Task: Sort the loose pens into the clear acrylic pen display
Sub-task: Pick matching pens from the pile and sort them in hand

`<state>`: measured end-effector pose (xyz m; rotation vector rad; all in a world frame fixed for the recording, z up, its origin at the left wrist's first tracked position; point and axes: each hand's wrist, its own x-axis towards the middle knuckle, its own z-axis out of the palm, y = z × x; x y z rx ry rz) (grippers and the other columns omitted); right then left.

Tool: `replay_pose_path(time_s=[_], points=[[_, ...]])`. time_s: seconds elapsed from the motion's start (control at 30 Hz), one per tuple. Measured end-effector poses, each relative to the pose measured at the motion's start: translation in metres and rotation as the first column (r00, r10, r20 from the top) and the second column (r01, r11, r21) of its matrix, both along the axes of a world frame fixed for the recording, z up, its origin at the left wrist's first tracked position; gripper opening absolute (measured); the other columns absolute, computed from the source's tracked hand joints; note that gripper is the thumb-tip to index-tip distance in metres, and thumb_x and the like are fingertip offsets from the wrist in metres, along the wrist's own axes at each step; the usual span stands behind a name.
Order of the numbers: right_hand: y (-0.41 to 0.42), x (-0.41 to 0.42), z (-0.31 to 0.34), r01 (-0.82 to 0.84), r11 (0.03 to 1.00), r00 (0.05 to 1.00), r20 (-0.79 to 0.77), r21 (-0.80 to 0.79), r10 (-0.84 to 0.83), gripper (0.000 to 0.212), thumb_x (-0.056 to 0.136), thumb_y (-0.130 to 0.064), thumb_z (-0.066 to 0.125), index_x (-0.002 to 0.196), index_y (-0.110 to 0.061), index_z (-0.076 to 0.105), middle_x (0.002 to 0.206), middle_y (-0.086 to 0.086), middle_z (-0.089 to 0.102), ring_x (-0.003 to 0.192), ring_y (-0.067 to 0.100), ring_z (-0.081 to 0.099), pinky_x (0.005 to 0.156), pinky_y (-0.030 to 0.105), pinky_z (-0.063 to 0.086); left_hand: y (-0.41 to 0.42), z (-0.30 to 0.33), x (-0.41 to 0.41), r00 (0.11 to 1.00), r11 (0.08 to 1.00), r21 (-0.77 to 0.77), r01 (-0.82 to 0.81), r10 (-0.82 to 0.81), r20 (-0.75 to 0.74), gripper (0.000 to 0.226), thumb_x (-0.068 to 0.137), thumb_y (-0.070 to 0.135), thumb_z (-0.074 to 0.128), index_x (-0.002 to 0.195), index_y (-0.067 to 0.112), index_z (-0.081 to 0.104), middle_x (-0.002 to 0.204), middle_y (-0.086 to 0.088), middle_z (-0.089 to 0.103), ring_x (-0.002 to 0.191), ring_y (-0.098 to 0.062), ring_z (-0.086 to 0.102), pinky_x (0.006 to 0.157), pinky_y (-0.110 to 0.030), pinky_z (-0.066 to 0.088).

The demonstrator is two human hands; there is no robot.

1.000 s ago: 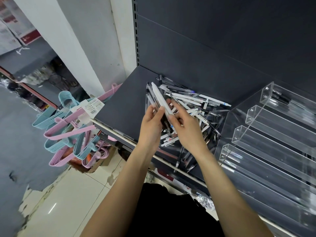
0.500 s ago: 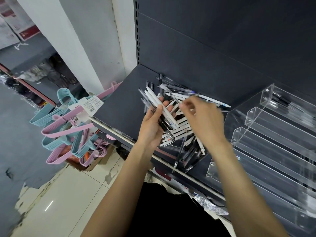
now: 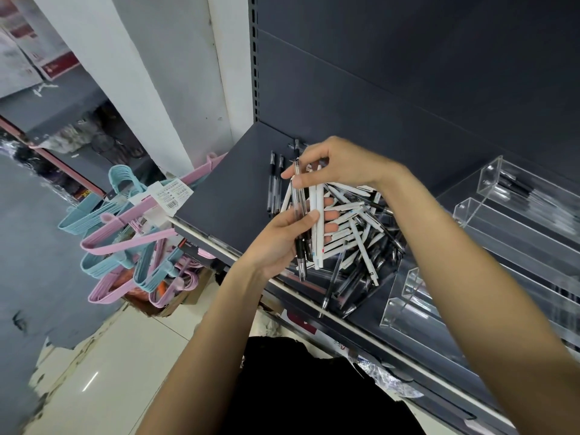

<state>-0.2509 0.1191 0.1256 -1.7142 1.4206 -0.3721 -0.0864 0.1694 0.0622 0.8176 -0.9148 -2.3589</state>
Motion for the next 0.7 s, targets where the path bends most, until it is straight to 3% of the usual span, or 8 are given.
replay_pose_path(time_s=[0.1,0.2,0.3,0.47,0.57,0.63,0.7], points=[[-0.002,0.001,0.005,-0.076,0.994,0.996,-0.036,0.076,0.079,0.020,0.081,-0.031,0.071,0.099,-0.023,0.074,0.077,-0.021,0.064,0.070,-0.010,0.053,0.068,0.006,0.037,0.002,0.000,-0.002,1.000,1.000,-0.005,0.010,-0.010,0.007,0.025,0.099,0.010,0.042,0.116,0.011,0.060,0.100,-0.001,0.072,0.088,-0.012,0.069,0.076,-0.027,0.056],[-0.002,0.002,0.007,-0.103,0.987,0.991,-0.073,0.121,0.112,0.019,0.081,-0.036,0.071,0.088,-0.018,0.074,0.085,-0.010,0.067,0.073,-0.004,0.052,0.073,0.011,0.037,0.002,-0.001,-0.004,1.000,1.000,-0.013,0.016,-0.016,0.007,0.025,0.100,0.011,0.042,0.118,0.011,0.059,0.100,0.000,0.072,0.086,-0.012,0.068,0.074,-0.029,0.055],[-0.002,0.004,0.008,-0.063,0.998,0.994,-0.091,0.015,0.065,0.026,0.081,-0.033,0.072,0.081,-0.007,0.071,0.097,0.005,0.065,0.078,0.004,0.055,0.067,0.005,0.033,0.001,0.000,-0.007,1.000,0.999,-0.038,0.004,-0.003,0.012,0.025,0.100,0.012,0.042,0.119,0.011,0.058,0.096,0.002,0.072,0.082,-0.011,0.067,0.074,-0.029,0.054],[0.008,-0.007,0.018,0.228,0.961,0.971,0.109,-0.158,-0.213,0.020,0.082,-0.025,0.072,0.077,-0.006,0.070,0.085,0.000,0.057,0.062,-0.005,0.045,0.064,0.008,0.032,-0.005,-0.001,-0.005,0.987,0.976,-0.208,0.061,-0.028,0.158,0.021,0.099,0.011,0.045,0.113,0.015,0.060,0.095,0.005,0.073,0.083,-0.012,0.068,0.083,-0.035,0.056],[0.024,-0.009,0.014,0.373,0.912,0.918,0.209,-0.171,-0.336,0.022,0.082,-0.026,0.071,0.079,-0.003,0.070,0.074,0.011,0.058,0.067,0.006,0.047,0.064,0.016,0.036,-0.010,0.004,-0.006,0.971,0.954,-0.268,0.131,-0.069,0.229,0.021,0.098,0.014,0.048,0.115,0.014,0.059,0.097,0.006,0.073,0.088,-0.011,0.069,0.086,-0.036,0.054],[0.034,-0.011,0.011,0.475,0.867,0.858,0.297,-0.148,-0.419,0.021,0.083,-0.023,0.071,0.082,-0.002,0.069,0.069,0.013,0.059,0.063,0.009,0.050,0.057,0.017,0.039,-0.013,0.003,-0.004,0.945,0.925,-0.308,0.223,-0.128,0.300,0.024,0.097,0.015,0.050,0.118,0.008,0.059,0.099,0.007,0.073,0.091,-0.012,0.070,0.086,-0.036,0.054],[0.044,-0.015,0.012,0.610,0.789,0.724,0.456,-0.072,-0.518,0.013,0.085,-0.016,0.068,0.088,-0.002,0.068,0.066,0.003,0.064,0.058,0.009,0.057,0.051,0.017,0.045,-0.014,-0.005,0.001,0.904,0.891,-0.320,0.322,-0.189,0.383,0.027,0.096,0.015,0.052,0.118,0.000,0.058,0.103,0.003,0.073,0.093,-0.015,0.070,0.088,-0.042,0.052]])
